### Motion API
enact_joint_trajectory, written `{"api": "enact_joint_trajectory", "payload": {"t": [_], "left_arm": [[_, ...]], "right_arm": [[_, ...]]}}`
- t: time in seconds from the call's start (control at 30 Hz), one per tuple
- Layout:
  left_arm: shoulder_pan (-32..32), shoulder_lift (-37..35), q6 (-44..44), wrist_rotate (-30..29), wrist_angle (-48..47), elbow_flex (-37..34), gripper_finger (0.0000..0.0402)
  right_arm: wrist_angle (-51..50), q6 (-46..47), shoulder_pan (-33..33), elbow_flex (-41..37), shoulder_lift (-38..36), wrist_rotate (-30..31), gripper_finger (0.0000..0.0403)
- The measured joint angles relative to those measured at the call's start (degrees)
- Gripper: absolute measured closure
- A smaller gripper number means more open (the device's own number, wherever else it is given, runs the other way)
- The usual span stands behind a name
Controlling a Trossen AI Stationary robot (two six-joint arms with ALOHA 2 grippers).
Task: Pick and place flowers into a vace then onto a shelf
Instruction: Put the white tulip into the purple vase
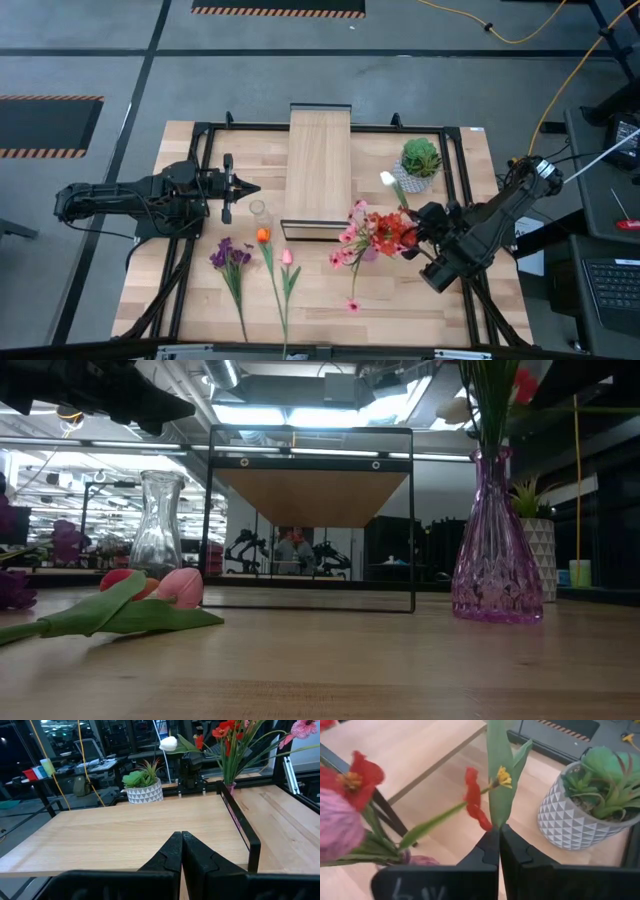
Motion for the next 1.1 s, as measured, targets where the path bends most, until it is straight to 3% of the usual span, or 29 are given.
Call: {"api": "enact_joint_trajectory", "payload": {"t": [0.47, 0.83, 1.1], "left_arm": [[-0.02, 0.0, -0.02, 0.0, 0.02, 0.0, 0.0398], [0.0, 0.0, 0.0, 0.0, 0.02, 0.01, 0.0398], [0.0, 0.0, 0.0, 0.0, 0.02, 0.0, 0.0398]], "right_arm": [[-0.06, -11.96, -7.57, -0.07, -2.21, 3.34, 0.0403], [-0.02, -18.74, -8.07, -0.09, -5.08, 20.09, 0.0403], [-0.05, -20.24, -6.66, -0.09, -8.16, 25.29, 0.0403]]}}
